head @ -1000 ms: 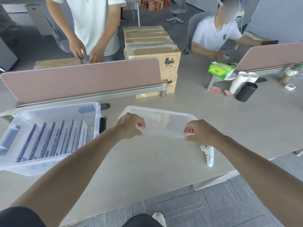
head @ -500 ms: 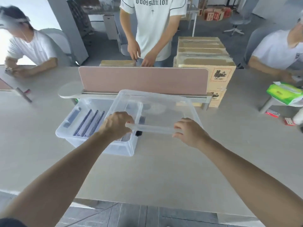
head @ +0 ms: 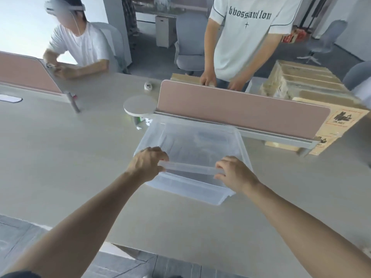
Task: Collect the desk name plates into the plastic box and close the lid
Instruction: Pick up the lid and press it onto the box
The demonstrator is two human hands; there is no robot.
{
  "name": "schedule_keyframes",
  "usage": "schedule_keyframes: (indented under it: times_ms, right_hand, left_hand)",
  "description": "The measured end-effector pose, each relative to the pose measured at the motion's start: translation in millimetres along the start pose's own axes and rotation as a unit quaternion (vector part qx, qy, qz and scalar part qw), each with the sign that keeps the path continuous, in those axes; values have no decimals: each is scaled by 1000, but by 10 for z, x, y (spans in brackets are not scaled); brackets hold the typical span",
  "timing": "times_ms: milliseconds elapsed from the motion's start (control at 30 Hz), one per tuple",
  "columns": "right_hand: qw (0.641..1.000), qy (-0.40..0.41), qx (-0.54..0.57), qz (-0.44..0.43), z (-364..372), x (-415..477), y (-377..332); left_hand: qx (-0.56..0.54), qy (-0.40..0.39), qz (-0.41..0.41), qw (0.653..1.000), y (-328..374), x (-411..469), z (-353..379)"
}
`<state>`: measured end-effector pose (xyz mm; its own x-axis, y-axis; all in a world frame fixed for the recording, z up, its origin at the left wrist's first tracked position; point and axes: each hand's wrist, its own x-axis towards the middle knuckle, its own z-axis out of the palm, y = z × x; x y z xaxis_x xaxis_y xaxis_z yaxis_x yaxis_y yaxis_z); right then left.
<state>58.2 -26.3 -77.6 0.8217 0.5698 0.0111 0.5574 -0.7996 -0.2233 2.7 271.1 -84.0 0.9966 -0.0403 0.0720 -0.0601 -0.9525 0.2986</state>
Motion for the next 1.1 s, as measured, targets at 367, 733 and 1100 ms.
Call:
schedule_keyframes:
  times_ms: [367,733,1100]
  right_hand:
    - [987,-97,-68,107,270,146,-354]
    - [982,-92,-71,147,533,103,-447]
    - [971,-145,-41,183,468,172,-430]
  left_hand:
    - [-26,-60,69,995,-460,169,222]
    - [-14,-81,80,993,-588,172,412]
    - [-35,-135,68,988,-647,270,369]
